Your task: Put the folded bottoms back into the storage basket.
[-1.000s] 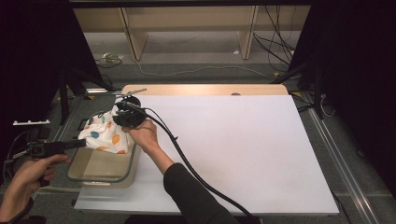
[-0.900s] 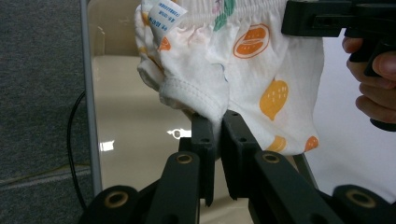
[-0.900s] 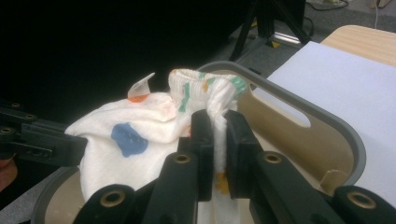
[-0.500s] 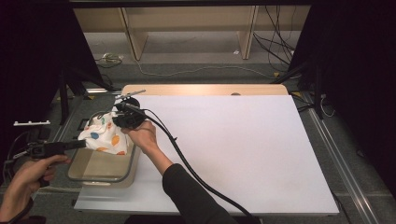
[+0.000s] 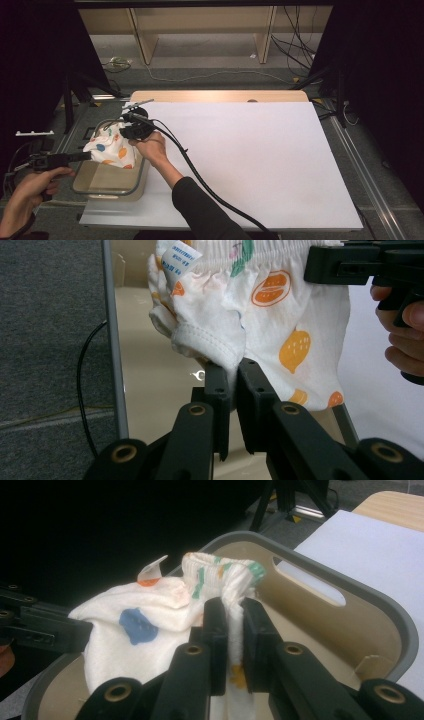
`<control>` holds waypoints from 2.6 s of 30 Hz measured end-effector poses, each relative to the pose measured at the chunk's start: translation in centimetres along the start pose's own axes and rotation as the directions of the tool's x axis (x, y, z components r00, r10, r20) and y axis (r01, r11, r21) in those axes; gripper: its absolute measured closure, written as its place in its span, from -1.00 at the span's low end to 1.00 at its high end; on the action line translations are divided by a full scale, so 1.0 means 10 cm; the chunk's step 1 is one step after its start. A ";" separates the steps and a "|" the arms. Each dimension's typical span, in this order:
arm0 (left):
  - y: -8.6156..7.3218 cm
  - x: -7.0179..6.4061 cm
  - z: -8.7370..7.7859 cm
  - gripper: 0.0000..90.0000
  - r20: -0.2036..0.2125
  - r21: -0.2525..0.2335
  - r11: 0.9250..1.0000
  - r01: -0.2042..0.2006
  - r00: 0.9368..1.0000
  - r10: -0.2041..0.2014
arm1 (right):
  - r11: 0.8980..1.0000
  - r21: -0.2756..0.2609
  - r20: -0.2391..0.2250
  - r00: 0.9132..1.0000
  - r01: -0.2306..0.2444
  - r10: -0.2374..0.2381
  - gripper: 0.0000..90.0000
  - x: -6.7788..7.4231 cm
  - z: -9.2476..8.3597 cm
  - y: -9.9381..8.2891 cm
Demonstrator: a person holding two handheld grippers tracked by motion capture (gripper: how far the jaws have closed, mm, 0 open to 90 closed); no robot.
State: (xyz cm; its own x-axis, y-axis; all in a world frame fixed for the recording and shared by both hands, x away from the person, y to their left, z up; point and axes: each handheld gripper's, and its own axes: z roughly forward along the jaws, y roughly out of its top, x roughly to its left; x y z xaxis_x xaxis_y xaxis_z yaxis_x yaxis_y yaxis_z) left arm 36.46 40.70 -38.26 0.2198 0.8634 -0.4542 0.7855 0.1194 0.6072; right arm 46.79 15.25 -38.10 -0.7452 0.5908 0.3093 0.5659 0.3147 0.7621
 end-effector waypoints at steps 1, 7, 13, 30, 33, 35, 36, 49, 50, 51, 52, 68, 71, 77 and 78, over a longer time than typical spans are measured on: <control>0.00 0.00 0.00 0.85 -0.004 0.001 1.000 0.002 1.000 -0.002 | 1.000 0.003 -0.002 1.000 0.002 -0.002 0.79 0.00 0.00 0.00; 0.01 0.03 0.05 -0.30 -0.081 0.020 0.999 0.040 0.996 -0.039 | 0.998 0.068 0.049 0.999 -0.001 -0.002 -0.41 -0.06 0.05 -0.01; 0.02 0.00 0.06 -0.29 -0.079 0.020 1.000 0.024 0.997 -0.022 | 0.999 0.048 0.052 0.999 -0.007 0.005 -0.42 -0.12 -0.05 0.02; 0.05 -0.22 0.12 -0.41 -0.052 0.007 1.000 -0.030 0.998 0.030 | 1.000 -0.003 0.054 0.999 0.005 -0.004 -0.44 -0.21 -0.34 0.06; 0.05 -0.25 0.15 -0.43 -0.044 0.007 0.999 -0.032 0.998 0.033 | 1.000 -0.010 0.059 0.998 0.001 0.000 -0.45 -0.25 -0.40 0.04; 0.06 -0.27 0.17 -0.45 -0.046 0.011 0.999 -0.040 0.998 0.040 | 1.000 -0.016 0.063 0.998 -0.003 0.004 -0.46 -0.28 -0.43 0.03; 0.06 -0.28 0.18 -0.46 -0.044 0.009 0.999 -0.039 0.998 0.039 | 1.000 -0.016 0.065 0.998 -0.003 0.004 -0.46 -0.30 -0.44 0.03; 0.07 -0.45 0.27 -0.55 0.011 -0.003 0.997 -0.081 0.997 0.081 | 0.999 -0.036 0.075 0.997 -0.005 0.008 -0.46 -0.41 -0.61 0.00; 0.07 -0.47 0.28 -0.55 0.011 -0.006 0.996 -0.086 0.996 0.086 | 0.999 -0.035 0.073 0.997 -0.005 0.008 -0.46 -0.41 -0.62 0.00; 0.07 -0.48 0.28 -0.56 0.011 -0.006 0.996 -0.089 0.996 0.089 | 0.999 -0.039 0.078 0.997 -0.003 0.006 -0.47 -0.43 -0.64 -0.02; 0.07 -0.50 0.29 -0.56 0.016 -0.007 0.996 -0.094 0.995 0.094 | 0.999 -0.039 0.078 0.997 -0.003 0.006 -0.47 -0.43 -0.64 -0.02; 0.06 -0.72 0.42 -0.62 0.058 -0.031 0.989 -0.146 0.987 0.148 | 0.998 -0.067 0.088 0.996 -0.007 0.013 -0.58 -0.55 -0.83 -0.11; 0.05 -0.77 0.44 -0.62 0.059 -0.051 0.987 -0.155 0.986 0.158 | 0.997 -0.075 0.089 0.996 -0.010 0.017 -0.58 -0.56 -0.86 -0.13; 0.03 -0.85 0.48 -0.62 0.075 -0.061 0.983 -0.172 0.982 0.176 | 0.996 -0.089 0.083 0.996 -0.012 0.020 -0.58 -0.57 -0.92 -0.20; 0.03 -0.86 0.49 -0.62 0.076 -0.059 0.983 -0.177 0.981 0.181 | 0.996 -0.091 0.080 0.997 -0.014 0.021 -0.58 -0.58 -0.93 -0.21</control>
State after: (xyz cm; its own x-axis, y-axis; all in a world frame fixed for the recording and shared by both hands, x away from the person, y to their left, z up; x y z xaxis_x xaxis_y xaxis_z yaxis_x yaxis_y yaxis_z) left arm 37.63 30.85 -37.39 0.4017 0.8307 -0.3854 0.6989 -0.0062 0.7152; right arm 46.64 4.31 -36.19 -0.7024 0.6547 0.2793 0.5419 0.2373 0.8063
